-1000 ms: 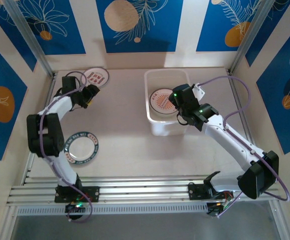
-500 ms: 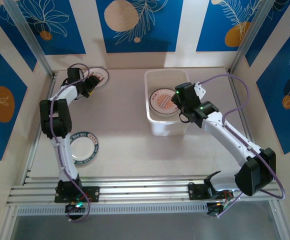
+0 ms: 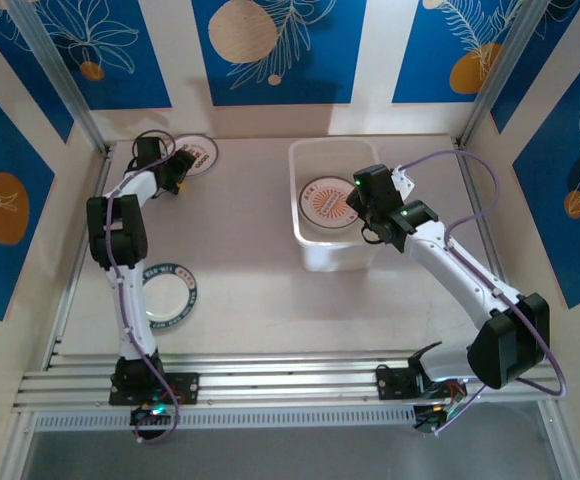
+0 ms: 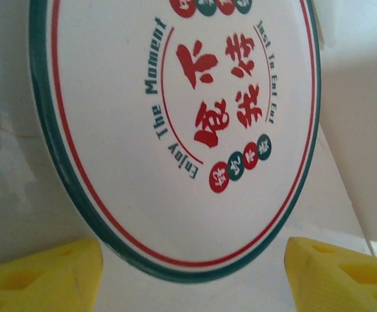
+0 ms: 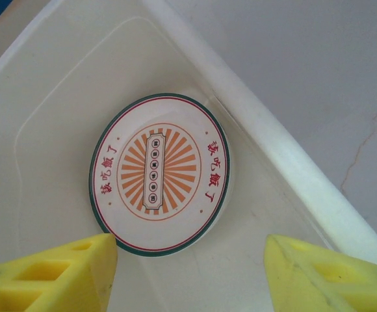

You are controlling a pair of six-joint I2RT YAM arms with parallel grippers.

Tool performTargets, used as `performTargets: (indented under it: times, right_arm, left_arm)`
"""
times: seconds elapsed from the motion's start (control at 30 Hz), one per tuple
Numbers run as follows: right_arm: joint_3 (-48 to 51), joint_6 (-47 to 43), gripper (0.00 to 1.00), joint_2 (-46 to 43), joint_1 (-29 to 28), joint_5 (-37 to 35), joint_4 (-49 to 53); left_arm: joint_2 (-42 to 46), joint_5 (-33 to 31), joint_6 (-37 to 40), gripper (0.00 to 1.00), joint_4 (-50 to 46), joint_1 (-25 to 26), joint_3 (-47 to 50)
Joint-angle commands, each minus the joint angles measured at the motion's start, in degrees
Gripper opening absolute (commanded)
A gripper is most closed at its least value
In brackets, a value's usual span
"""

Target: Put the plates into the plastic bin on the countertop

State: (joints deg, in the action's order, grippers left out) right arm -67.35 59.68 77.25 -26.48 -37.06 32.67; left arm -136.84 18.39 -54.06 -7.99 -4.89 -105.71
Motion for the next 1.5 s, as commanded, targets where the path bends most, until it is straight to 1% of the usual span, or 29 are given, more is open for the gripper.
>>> performTargets:
  times: [0.0,0.17,0.27,0.37,0.47,0.63,0.67,0.83,1.03,1.23,1.33,1.47]
  right_arm:
    - [0.4,0.9,0.62,0.7,0.6,0.8,1.0]
    - [-0.1,1.0,0.62,1.3,1.2,1.2,1.3]
    - [-0.4,0.9,0.62,1.7,1.5,1.3,1.4]
    - [-0.5,1.2,0.62,2.0,1.6,1.7,1.6]
    - [-0.7,1.4,0.62,2.4,1.7,2.1,1.6]
    - [-0.9,1.5,0.61,2.1,1.5,2.3,1.9]
    - [-1.0,1.5,0.61,1.9,1.4,2.2,1.9]
    - [-0.8,1.2,0.61,0.1,0.7,1.2,1.9]
    - [0.4,1.3,0.61,-3.4,-1.3,-0.5,1.8]
    - [3.9,1.6,0.61,-9.1,-3.9,-1.1,-0.2]
    - [6.2,1.4,0.61,-11.8,-4.7,0.7,-2.8]
    - [7.6,-0.1,0.61,-13.2,-5.2,5.0,-5.4]
  left_arm:
    - [-3.0,-2.0,-3.2,0.74,0.9,-0.7,-2.7]
    - [-5.7,-2.8,-4.5,0.72,-0.8,-0.8,-5.7]
    - [-6.5,-3.3,-5.2,0.67,-0.5,-0.8,-6.1]
    - [-7.1,-3.1,-5.7,0.56,-0.4,-0.8,-6.2]
    - [-7.4,-2.7,-5.7,0.37,-0.4,-0.8,-5.9]
    - [-6.3,-1.9,-5.6,0.16,1.2,-0.8,-3.4]
    - [-5.8,-0.9,-5.9,0.12,2.1,-0.8,-2.8]
    - [-0.9,2.6,-6.8,0.0,8.7,-0.8,3.2]
    - [7.7,7.4,-7.2,0.0,15.2,-0.8,12.0]
    - [18.7,11.9,-7.4,0.0,21.1,-1.0,22.1]
    - [24.5,14.5,-7.4,0.0,22.9,-1.0,26.5]
    - [32.5,17.1,-8.1,0.0,25.6,-0.8,32.6]
